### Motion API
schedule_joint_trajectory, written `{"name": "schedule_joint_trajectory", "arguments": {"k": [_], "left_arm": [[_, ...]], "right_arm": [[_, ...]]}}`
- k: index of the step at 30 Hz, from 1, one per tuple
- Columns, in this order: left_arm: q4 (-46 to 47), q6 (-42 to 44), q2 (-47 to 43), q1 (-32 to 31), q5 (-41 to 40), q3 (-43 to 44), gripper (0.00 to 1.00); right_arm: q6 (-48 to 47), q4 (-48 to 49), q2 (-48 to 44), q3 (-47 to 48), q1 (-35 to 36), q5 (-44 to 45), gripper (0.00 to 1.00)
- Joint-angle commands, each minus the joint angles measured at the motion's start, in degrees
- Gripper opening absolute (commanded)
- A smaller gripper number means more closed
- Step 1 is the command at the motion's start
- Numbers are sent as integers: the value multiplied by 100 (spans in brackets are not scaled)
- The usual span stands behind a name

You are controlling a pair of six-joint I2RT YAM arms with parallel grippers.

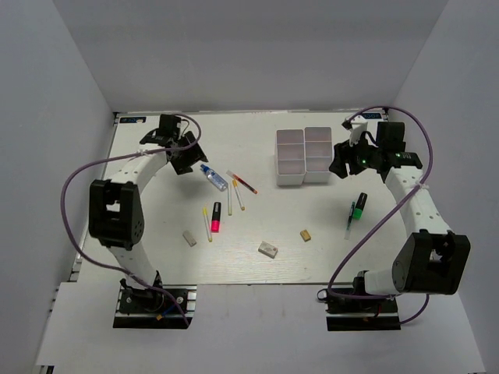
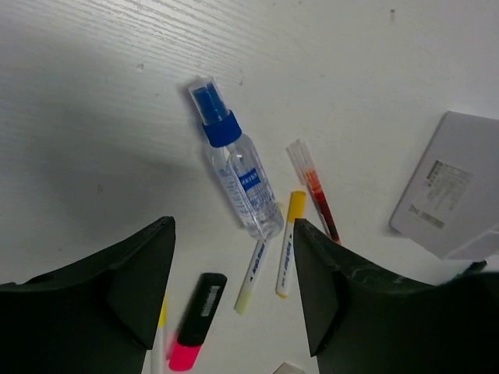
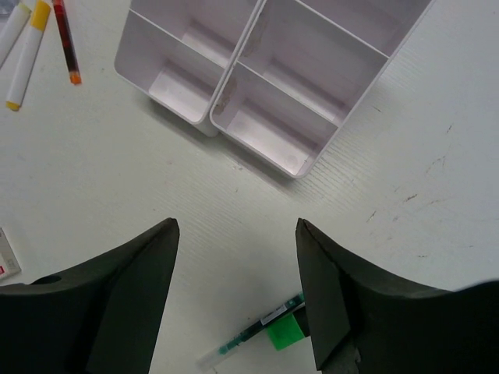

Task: Sort the stationery into containers
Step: Pick up the stationery from the center of the board.

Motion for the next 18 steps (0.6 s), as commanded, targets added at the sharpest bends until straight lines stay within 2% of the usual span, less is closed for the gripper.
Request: {"name": "schedule_joint_trajectory", "arguments": {"k": [1, 5, 8, 18], "left_arm": [[-755, -69, 487, -173, -365, 756, 72], [-1370, -148, 1147, -462, -612, 1582, 69], [-1555, -289, 1428, -603, -743, 1802, 69], [-1819, -701, 1947, -762, -919, 1874, 71]], "right_arm": [[75, 131, -253, -62, 25, -239, 68], [136, 175, -262, -150, 16, -301, 68], [206, 323, -271, -203, 7, -301, 68], [268, 430, -236, -273, 16, -319, 68]]}}
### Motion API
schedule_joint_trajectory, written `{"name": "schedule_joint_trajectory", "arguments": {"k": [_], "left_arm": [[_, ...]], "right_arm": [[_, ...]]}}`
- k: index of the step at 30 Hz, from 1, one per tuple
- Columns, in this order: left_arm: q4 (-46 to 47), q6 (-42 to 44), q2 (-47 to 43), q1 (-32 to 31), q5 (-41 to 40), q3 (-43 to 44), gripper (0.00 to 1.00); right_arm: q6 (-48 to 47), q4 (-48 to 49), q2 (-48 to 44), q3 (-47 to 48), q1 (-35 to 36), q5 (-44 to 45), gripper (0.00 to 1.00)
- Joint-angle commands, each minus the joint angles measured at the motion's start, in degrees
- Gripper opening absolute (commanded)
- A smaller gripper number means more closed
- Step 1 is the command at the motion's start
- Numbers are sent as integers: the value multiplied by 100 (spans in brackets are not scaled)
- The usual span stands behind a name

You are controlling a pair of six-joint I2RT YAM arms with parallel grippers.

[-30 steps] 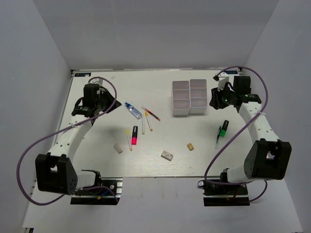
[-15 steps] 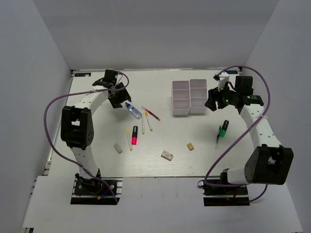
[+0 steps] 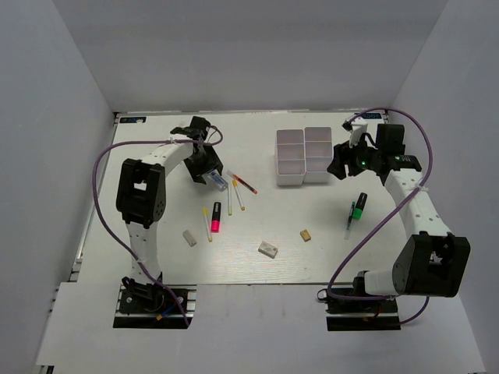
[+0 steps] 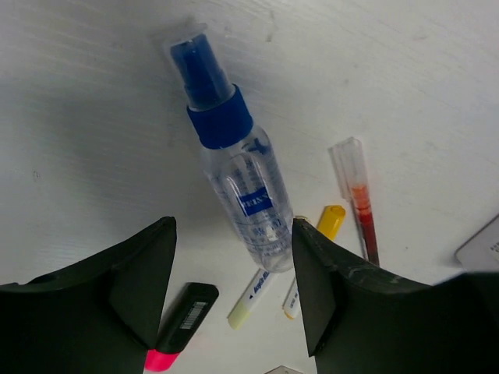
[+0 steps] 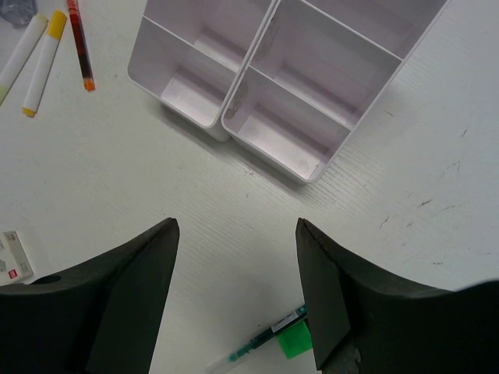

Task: Sort the stationery into containers
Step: Pick up the stationery from the center of the board.

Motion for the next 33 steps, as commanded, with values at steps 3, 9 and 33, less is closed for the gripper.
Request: {"name": "schedule_joint_trajectory", "arguments": {"k": [3, 9, 33], "left_arm": [[-134, -341, 149, -5, -211, 223, 71], [-195, -518, 562, -5, -272, 733, 70], [989, 1037, -254, -242, 543, 1243, 0]], "right_arm": [[95, 196, -81, -88, 16, -177, 68], [52, 161, -63, -97, 16, -159, 68], [-133, 20, -99, -158, 16, -404, 39]]}}
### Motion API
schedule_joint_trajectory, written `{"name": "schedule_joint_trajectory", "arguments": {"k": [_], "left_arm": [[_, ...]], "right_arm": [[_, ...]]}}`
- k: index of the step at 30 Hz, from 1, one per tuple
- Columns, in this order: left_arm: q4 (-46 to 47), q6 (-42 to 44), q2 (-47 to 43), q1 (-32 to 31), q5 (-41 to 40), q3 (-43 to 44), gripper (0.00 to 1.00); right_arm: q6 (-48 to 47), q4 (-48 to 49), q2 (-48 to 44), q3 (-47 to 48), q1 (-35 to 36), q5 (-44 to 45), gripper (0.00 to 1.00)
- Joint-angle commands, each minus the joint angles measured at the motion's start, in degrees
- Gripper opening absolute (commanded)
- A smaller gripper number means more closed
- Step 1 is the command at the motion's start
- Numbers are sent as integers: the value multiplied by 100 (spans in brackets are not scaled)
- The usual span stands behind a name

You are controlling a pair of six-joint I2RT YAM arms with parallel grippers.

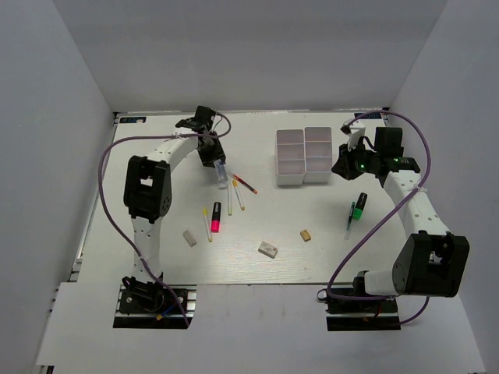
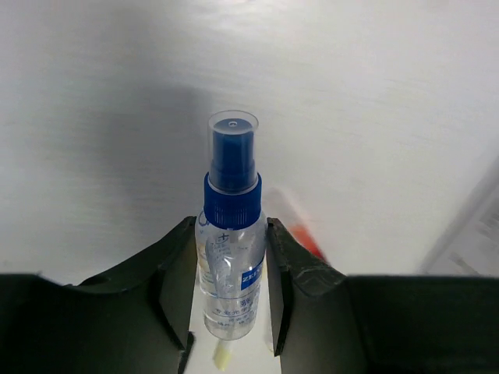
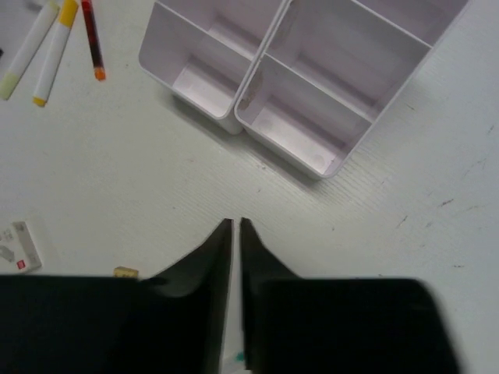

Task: Sort the stationery into containers
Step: Pick up the stationery from the center of the board, then place the stationery in the storage box.

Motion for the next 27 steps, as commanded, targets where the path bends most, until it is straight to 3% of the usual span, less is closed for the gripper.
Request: {"name": "schedule_joint_trajectory", "arguments": {"k": [1, 7, 11, 15, 18, 21, 27], "left_arm": [[1057, 555, -1137, -201, 917, 338, 0], [3034, 625, -1306, -429, 2139, 339, 0], [4484, 766, -1358, -667, 2432, 85, 0], [6319, 1335, -1297, -878, 2931, -118, 0], [7156, 1845, -1086, -1001, 3082, -180, 0], [7449, 2224, -841, -1054, 3083, -180, 1], [6860, 2892, -304, -1229, 2907, 444, 5]], "right_arm": [[-74, -11, -79, 19, 25, -331, 3], [-83, 24, -61, 28, 25, -401, 0], [-109, 59, -114, 19, 16, -331, 0], [-136, 68, -131, -16, 16, -305, 0], [-145, 103, -149, -34, 7, -279, 0], [-127, 112, -167, -77, -2, -261, 0], [65, 235, -272, -157, -19, -173, 0]]}}
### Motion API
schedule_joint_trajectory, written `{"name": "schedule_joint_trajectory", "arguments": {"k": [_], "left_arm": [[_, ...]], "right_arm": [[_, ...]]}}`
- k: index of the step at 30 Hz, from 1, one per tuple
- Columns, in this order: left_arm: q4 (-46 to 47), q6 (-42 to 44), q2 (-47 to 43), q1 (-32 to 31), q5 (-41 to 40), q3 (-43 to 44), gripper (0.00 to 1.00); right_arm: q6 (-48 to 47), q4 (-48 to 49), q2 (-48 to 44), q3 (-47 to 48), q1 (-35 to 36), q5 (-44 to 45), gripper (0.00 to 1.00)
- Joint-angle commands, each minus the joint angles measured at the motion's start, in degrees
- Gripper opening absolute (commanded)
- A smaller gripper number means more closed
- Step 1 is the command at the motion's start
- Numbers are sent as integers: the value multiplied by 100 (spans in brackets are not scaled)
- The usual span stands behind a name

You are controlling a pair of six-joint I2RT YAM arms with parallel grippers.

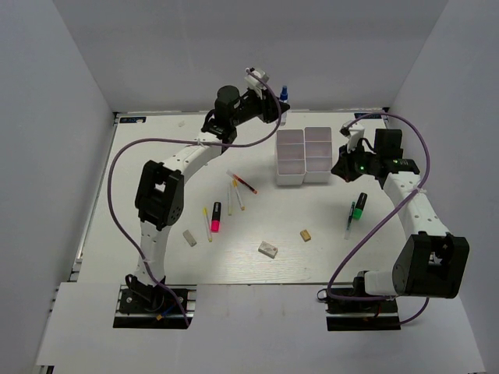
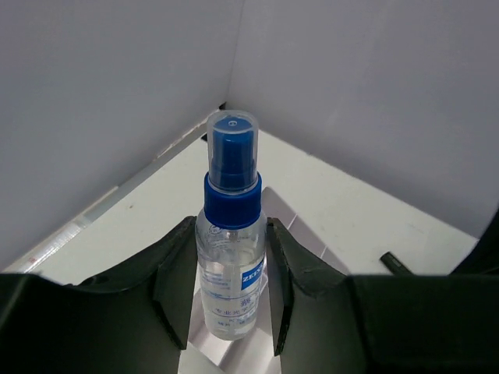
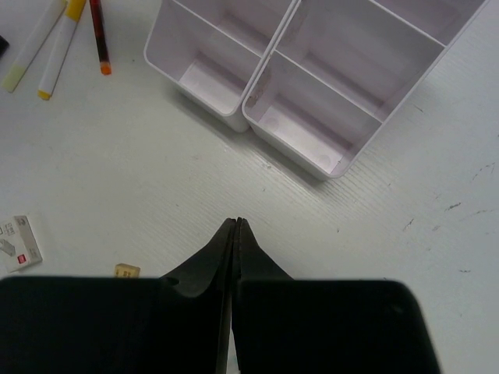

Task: Sort the stationery into containers
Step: Place the stationery in the storage box.

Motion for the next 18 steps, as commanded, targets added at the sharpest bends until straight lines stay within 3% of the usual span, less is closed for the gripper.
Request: {"name": "schedule_joint_trajectory", "arguments": {"k": [1, 15, 18], "left_arm": [[26, 582, 155, -74, -44, 324, 6], [-326, 706, 682, -302, -176, 615, 9], [-326, 706, 683, -355, -263, 501, 15]], "right_arm": [[206, 288, -276, -85, -19, 11, 0], [356, 455, -452, -261, -28, 55, 0], [365, 464, -461, -278, -28, 72, 0]]}}
